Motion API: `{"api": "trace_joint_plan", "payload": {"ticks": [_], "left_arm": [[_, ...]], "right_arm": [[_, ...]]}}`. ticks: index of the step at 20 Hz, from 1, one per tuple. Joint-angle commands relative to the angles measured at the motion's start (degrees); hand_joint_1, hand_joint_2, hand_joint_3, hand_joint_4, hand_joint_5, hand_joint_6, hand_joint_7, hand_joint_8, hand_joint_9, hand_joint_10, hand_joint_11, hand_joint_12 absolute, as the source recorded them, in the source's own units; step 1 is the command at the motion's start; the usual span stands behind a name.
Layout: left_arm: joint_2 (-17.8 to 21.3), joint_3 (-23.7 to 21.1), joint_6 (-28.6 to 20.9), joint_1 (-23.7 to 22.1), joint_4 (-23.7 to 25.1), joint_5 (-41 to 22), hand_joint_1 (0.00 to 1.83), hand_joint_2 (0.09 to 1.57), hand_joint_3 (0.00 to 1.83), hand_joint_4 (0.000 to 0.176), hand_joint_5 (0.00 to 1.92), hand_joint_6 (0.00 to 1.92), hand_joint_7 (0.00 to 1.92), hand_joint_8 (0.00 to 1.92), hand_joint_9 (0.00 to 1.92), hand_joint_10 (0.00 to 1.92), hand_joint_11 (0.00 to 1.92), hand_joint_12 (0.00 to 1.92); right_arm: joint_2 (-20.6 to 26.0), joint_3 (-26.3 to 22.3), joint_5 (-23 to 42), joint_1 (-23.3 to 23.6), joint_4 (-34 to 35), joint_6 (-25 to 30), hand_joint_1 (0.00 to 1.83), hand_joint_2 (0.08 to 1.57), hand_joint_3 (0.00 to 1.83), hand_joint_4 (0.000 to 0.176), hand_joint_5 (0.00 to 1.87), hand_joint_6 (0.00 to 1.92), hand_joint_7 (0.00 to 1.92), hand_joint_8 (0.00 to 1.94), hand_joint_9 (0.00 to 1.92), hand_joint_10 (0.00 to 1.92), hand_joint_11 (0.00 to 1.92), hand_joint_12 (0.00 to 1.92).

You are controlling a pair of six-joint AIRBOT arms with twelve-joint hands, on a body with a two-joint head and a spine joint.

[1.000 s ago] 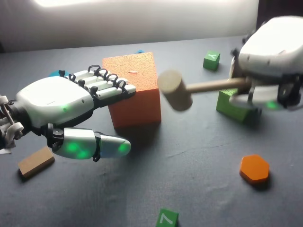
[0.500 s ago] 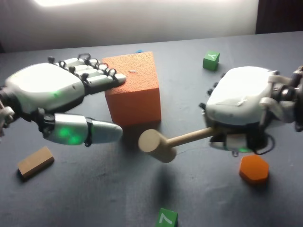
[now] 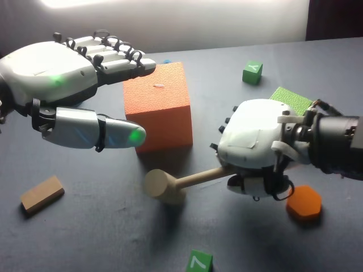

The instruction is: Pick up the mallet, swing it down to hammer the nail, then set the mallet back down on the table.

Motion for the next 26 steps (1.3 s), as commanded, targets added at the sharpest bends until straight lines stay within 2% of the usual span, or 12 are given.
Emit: {"api": "trace_joint_plan", "payload": {"ticks": [1,3,7,9,11,13,14,15,16,19,22,26], "left_arm": [[1.1,0.2,-1.6,-1.3,-0.4,-5.7,0.00,1.12,0.00,0.000,0.14,0.01,0.14,0.01,0.14,0.01,0.05,0.18],[1.7,-0.2,-4.4,-2.6,3.1,-5.7,0.00,1.12,0.00,0.000,0.14,0.00,0.15,0.01,0.14,0.01,0.04,0.19],[3.2,-1.8,-4.7,-3.2,4.1,-5.7,0.00,1.12,0.00,0.000,0.13,0.00,0.13,0.00,0.13,0.00,0.04,0.19],[3.5,-2.4,-4.7,-3.0,4.1,-5.5,0.00,1.12,0.00,0.000,0.13,0.00,0.13,0.00,0.13,0.00,0.04,0.19],[3.6,-2.7,-4.7,-3.0,4.1,-5.5,0.00,1.12,0.00,0.000,0.13,0.00,0.13,0.00,0.13,0.00,0.04,0.19],[3.6,-2.7,-4.7,-3.0,4.3,-5.5,0.00,1.12,0.00,0.000,0.11,0.00,0.12,0.00,0.12,0.00,0.03,0.19],[3.6,-2.7,-4.7,-3.0,4.3,-5.4,0.00,1.12,0.00,0.000,0.13,0.01,0.13,0.01,0.14,0.01,0.04,0.19],[3.6,-2.8,-4.7,-3.0,4.4,-5.3,0.00,1.12,0.00,0.000,0.14,0.01,0.14,0.01,0.15,0.01,0.05,0.20],[3.6,-2.8,-4.7,-3.0,4.4,-5.3,0.00,1.12,0.00,0.000,0.13,0.01,0.13,0.01,0.14,0.00,0.04,0.20],[3.6,-2.9,-4.7,-3.1,4.4,-5.3,0.00,1.11,0.00,0.000,0.12,0.00,0.12,0.00,0.12,0.00,0.02,0.19],[3.6,-3.2,-4.7,-3.1,4.4,-5.3,0.00,1.11,0.00,0.000,0.13,0.01,0.14,0.01,0.14,0.01,0.03,0.20],[3.6,-3.5,-4.7,-3.1,4.4,-5.2,0.00,1.12,0.00,0.000,0.12,0.00,0.13,0.00,0.14,0.00,0.04,0.21]], "right_arm": [[-0.2,0.4,-2.0,0.4,-1.5,-0.2,0.78,1.34,0.00,0.000,0.92,1.92,1.28,1.94,1.38,1.92,1.47,1.92],[-1.5,1.6,-3.5,0.2,-2.5,-0.2,0.82,1.30,0.00,0.000,0.82,1.92,1.18,1.94,1.29,1.92,1.36,1.92],[-2.9,2.7,-4.0,0.4,-3.6,0.3,0.94,1.22,0.00,0.000,0.61,1.92,0.75,1.94,0.79,1.92,0.80,1.92],[-3.3,2.9,-4.5,0.0,-4.5,0.4,0.94,1.29,0.00,0.000,0.64,1.53,0.44,1.56,0.44,1.68,0.42,1.91],[-3.5,3.0,-5.9,-0.7,-12.9,8.3,1.08,1.31,0.00,0.018,0.61,1.48,0.63,1.58,0.46,1.27,0.34,1.59],[-3.5,3.0,-6.8,-0.8,-18.4,13.7,1.11,1.29,0.00,0.000,0.66,1.37,0.66,1.58,0.48,1.11,0.34,1.36],[-3.5,3.0,-6.7,-0.7,-18.4,13.7,1.09,1.25,0.00,0.000,0.72,1.35,0.52,1.10,0.49,0.99,0.33,1.30],[-3.5,3.0,-6.7,-0.6,-18.4,13.7,1.12,1.14,0.00,0.000,0.56,0.86,0.52,0.87,0.51,0.86,0.32,1.21],[-3.5,3.0,-6.8,-0.5,-18.4,13.7,1.12,1.11,0.00,0.000,0.57,0.60,0.55,0.73,0.54,0.74,0.35,1.10],[-3.5,3.0,-5.9,-0.4,-18.4,13.9,1.07,1.11,0.00,0.000,0.61,0.12,0.58,0.33,0.58,0.41,0.30,0.96],[-3.2,2.8,-5.9,0.0,-18.4,14.3,1.06,1.10,0.00,0.000,0.60,0.00,0.62,0.05,0.62,0.15,0.27,0.87],[-1.0,1.5,-6.1,1.7,-18.4,15.9,0.98,1.13,0.01,0.000,0.42,0.00,0.48,0.00,0.52,0.03,0.14,0.86]]}}
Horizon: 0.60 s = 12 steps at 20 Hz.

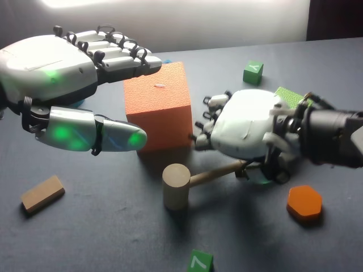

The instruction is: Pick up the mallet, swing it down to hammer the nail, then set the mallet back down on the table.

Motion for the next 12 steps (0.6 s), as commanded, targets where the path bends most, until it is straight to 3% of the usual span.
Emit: {"api": "trace_joint_plan", "payload": {"ticks": [1,3,6,10,12], "left_arm": [[0.6,0.1,0.0,-0.7,-1.7,-5.7,0.00,1.11,0.00,0.000,0.12,0.00,0.13,0.00,0.13,0.00,0.03,0.21],[0.6,0.1,0.0,-0.8,-1.7,-5.6,0.00,1.12,0.00,0.000,0.12,0.00,0.13,0.00,0.14,0.00,0.04,0.21],[0.7,0.0,0.0,-0.8,-1.7,-5.7,0.00,1.12,0.00,0.000,0.15,0.01,0.16,0.01,0.16,0.01,0.05,0.22],[0.7,-0.2,0.0,-0.8,-1.7,-5.6,0.00,1.12,0.00,0.000,0.13,0.01,0.15,0.01,0.15,0.01,0.04,0.22],[0.7,-0.2,0.0,-0.8,-1.7,-5.4,0.00,1.14,0.00,0.000,0.25,0.01,0.30,0.01,0.28,0.01,0.11,0.28]], "right_arm": [[0.9,-0.6,-4.1,1.5,-1.4,0.6,0.97,1.13,0.01,0.000,0.40,0.00,0.45,0.00,0.51,0.02,0.14,0.86],[3.3,-2.2,-4.1,3.1,-1.4,2.6,0.96,1.14,0.01,0.000,0.38,0.00,0.41,0.00,0.45,0.00,0.08,0.84],[9.3,-6.5,-4.0,5.8,-1.4,7.8,0.79,1.13,0.00,0.000,0.31,0.00,0.33,0.00,0.38,0.00,0.04,0.82],[17.7,-12.4,-3.5,8.0,-1.4,16.5,0.78,1.07,0.00,0.000,0.36,0.00,0.41,0.01,0.44,0.01,0.12,0.77],[20.9,-14.5,-3.4,8.3,-1.3,20.9,0.79,1.09,0.00,0.000,0.40,0.01,0.46,0.01,0.50,0.02,0.15,0.81]]}}
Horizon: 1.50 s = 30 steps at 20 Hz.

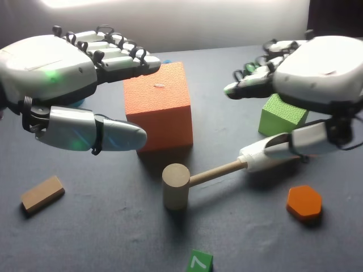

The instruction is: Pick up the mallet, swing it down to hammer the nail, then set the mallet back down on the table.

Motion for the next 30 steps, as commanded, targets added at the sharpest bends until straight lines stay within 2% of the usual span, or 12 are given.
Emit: {"api": "trace_joint_plan", "payload": {"ticks": [1,4,6,7,8,10,13,14,15,18,23,30], "left_arm": [[0.6,-0.1,0.0,-0.7,-1.7,-5.5,0.00,1.16,0.00,0.000,0.40,0.01,0.49,0.02,0.43,0.03,0.19,0.32],[0.6,-0.1,-0.1,-0.7,-1.7,-5.0,0.01,1.18,0.00,0.000,0.62,0.06,0.73,0.07,0.65,0.07,0.28,0.34],[0.6,-0.2,-0.1,-0.8,-1.7,-4.7,0.01,1.18,0.00,0.000,0.62,0.06,0.73,0.07,0.65,0.07,0.28,0.34],[0.6,-0.3,-0.1,-0.8,-1.7,-4.5,0.09,1.16,0.00,0.000,0.36,1.34,0.38,1.29,0.37,1.37,0.23,1.44],[0.6,-0.4,-0.1,-0.8,-1.7,-4.3,0.12,1.18,0.00,0.000,0.25,1.81,0.20,1.79,0.25,1.81,0.27,1.82],[0.6,-0.5,0.0,-1.0,-1.7,-3.7,0.13,1.24,0.01,0.000,0.58,1.91,0.56,1.92,0.51,1.92,0.50,1.92],[0.6,-0.7,0.6,-1.6,-1.7,-2.0,0.02,1.28,0.00,0.000,1.23,1.92,1.29,1.92,1.23,1.92,1.15,1.92],[0.6,-0.7,0.8,-1.8,-1.7,-1.3,0.11,1.24,0.00,0.104,1.32,1.85,1.45,1.92,1.50,1.92,1.40,1.92],[0.5,-0.6,0.8,-1.8,-1.7,-0.9,0.06,1.23,0.00,0.162,1.29,1.85,1.41,1.92,1.46,1.92,1.37,1.92],[0.5,-0.4,1.1,-1.7,-1.7,-0.4,0.12,1.27,0.01,0.175,1.32,1.91,1.47,1.92,1.52,1.92,1.51,1.92],[0.3,-1.7,9.0,-1.8,-9.0,-0.2,1.18,1.40,0.00,0.176,1.57,1.92,1.66,1.92,1.71,1.92,1.76,1.92],[-0.1,-3.5,8.2,-2.5,-9.0,0.4,1.00,1.44,0.01,0.156,1.52,1.92,1.62,1.92,1.66,1.92,1.64,1.92]], "right_arm": [[1.4,-1.0,-4.8,0.8,-1.0,2.4,0.78,1.09,0.00,0.000,0.48,0.04,0.51,0.03,0.55,0.03,0.17,0.87],[4.7,-4.4,-6.8,1.2,-1.0,-0.7,0.79,1.08,0.00,0.000,0.29,0.82,0.35,0.74,0.40,0.70,0.14,1.25],[5.5,-5.4,-6.6,0.6,-1.0,-0.2,0.79,1.08,0.00,0.000,0.29,0.82,0.35,0.74,0.40,0.70,0.14,1.25],[5.7,-5.7,-6.6,0.1,-1.0,-0.3,0.68,1.12,0.00,0.000,0.11,1.37,0.11,1.51,0.16,1.54,0.03,1.79],[5.7,-5.8,-6.6,-0.6,-1.0,0.9,0.68,1.10,0.00,0.000,0.12,1.81,0.02,1.85,0.09,1.84,0.13,1.89],[6.0,-5.8,-6.4,-1.1,-1.0,3.3,0.55,1.11,0.00,0.039,0.27,1.92,0.13,1.94,0.21,1.92,0.35,1.92],[6.0,-5.8,-6.3,-1.4,-1.0,3.4,0.38,1.15,0.00,0.014,0.50,1.92,0.49,1.94,0.50,1.92,0.62,1.92],[6.1,-5.8,-6.3,-1.6,-1.0,3.4,0.35,1.15,0.00,0.040,0.97,1.92,1.07,1.94,1.07,1.92,1.13,1.92],[6.1,-5.8,-6.3,-1.7,-1.0,3.4,0.36,1.13,0.00,0.001,1.17,1.92,1.26,1.94,1.28,1.92,1.30,1.92],[6.2,-5.8,-6.7,-1.8,-1.0,3.1,0.33,1.12,0.00,0.000,1.43,1.92,1.49,1.94,1.51,1.92,1.51,1.92],[6.2,-5.8,-7.2,-2.0,-1.0,1.7,0.84,1.45,0.01,0.000,1.41,1.92,1.56,1.94,1.62,1.92,1.64,1.92],[6.2,-5.8,-8.0,-2.3,-1.0,-1.3,0.80,1.44,0.00,0.000,1.40,1.92,1.54,1.94,1.59,1.92,1.60,1.92]]}}
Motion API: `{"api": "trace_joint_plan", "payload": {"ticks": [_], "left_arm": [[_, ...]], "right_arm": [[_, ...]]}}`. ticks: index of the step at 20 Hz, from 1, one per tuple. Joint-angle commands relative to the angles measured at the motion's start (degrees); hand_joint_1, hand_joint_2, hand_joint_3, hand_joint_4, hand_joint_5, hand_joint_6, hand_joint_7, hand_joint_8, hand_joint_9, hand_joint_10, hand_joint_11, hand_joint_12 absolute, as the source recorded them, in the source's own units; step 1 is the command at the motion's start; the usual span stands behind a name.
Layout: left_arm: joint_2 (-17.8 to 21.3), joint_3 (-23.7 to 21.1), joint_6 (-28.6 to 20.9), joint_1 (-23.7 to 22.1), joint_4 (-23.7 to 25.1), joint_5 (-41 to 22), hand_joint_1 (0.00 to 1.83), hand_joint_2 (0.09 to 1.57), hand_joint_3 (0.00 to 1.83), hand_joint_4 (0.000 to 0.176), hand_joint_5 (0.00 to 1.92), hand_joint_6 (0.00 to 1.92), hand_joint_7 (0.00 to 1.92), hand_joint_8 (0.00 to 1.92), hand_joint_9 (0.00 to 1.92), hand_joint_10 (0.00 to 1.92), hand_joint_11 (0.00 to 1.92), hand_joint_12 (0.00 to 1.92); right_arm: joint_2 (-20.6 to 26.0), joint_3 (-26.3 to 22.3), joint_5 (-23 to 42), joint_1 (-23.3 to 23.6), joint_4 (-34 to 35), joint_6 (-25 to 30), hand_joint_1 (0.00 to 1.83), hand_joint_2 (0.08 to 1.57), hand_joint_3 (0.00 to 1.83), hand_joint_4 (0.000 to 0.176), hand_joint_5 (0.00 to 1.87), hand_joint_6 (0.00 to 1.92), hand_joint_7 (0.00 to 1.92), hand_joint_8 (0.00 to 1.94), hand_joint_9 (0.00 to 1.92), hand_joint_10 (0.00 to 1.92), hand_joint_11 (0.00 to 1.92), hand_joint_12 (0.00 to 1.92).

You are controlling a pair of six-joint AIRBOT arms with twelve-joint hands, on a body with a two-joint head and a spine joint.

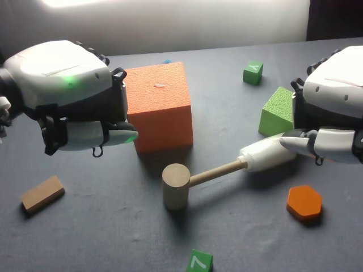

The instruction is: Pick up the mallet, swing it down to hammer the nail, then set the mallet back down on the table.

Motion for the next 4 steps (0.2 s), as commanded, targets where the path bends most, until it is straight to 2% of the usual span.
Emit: {"api": "trace_joint_plan", "payload": {"ticks": [1,4], "left_arm": [[0.4,0.1,-0.3,-0.9,-1.1,-5.3,0.97,1.45,0.01,0.154,1.48,1.92,1.60,1.92,1.64,1.92,1.62,1.92],[0.4,0.3,-0.5,-1.0,-1.1,-5.3,1.02,1.45,0.01,0.161,1.48,1.92,1.58,1.92,1.62,1.92,1.62,1.92]], "right_arm": [[0.3,-0.1,-4.9,0.3,-1.2,-0.6,0.80,1.44,0.00,0.000,1.40,1.92,1.53,1.94,1.59,1.92,1.60,1.92],[0.3,-0.1,-5.1,0.0,-3.7,-0.5,0.81,1.43,0.00,0.000,1.41,1.92,1.53,1.94,1.59,1.92,1.60,1.92]]}}
